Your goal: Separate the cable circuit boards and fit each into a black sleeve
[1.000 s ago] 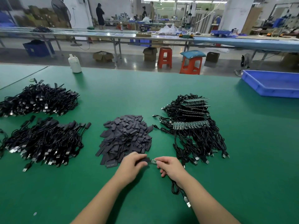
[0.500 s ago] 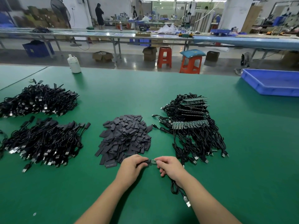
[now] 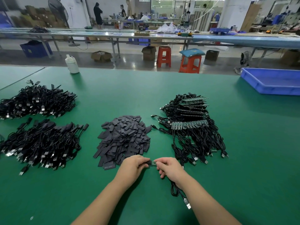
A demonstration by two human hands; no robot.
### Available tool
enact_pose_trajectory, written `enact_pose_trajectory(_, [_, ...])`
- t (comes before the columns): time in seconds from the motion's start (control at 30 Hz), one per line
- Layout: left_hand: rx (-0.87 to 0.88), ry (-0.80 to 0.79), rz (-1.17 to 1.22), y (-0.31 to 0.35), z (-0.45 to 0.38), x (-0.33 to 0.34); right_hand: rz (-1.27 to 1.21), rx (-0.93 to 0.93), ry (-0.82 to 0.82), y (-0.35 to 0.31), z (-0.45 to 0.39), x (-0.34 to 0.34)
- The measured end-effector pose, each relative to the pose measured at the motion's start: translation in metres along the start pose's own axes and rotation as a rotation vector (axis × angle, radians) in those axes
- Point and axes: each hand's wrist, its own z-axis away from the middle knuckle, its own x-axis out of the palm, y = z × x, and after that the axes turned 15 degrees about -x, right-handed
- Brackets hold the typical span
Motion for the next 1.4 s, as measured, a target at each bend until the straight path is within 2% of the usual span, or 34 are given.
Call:
enact_pose_trajectory(0.5, [-0.119,0.031,-0.001,0.004,-0.005,0.010,0.052,0.028,-0.001,-0.004,-0.001,0.002])
enact_pose_trajectory(1.07, [-0.137,-0.031,-0.074,0.003,-0.009,0.005,0.115,0.024,-0.035,-0.010,0.002,0.002])
enact_pose_trajectory(1.2, [-0.112,-0.023,-0.093,0.003,-0.009,0.004,0.136,0.016,-0.039,-0.010,0.002,0.002])
enact_pose_trajectory(1.4, [0.022,-0.058,-0.110,0.000,-0.006,-0.001,0.136,0.014,-0.039,-0.009,0.002,0.001])
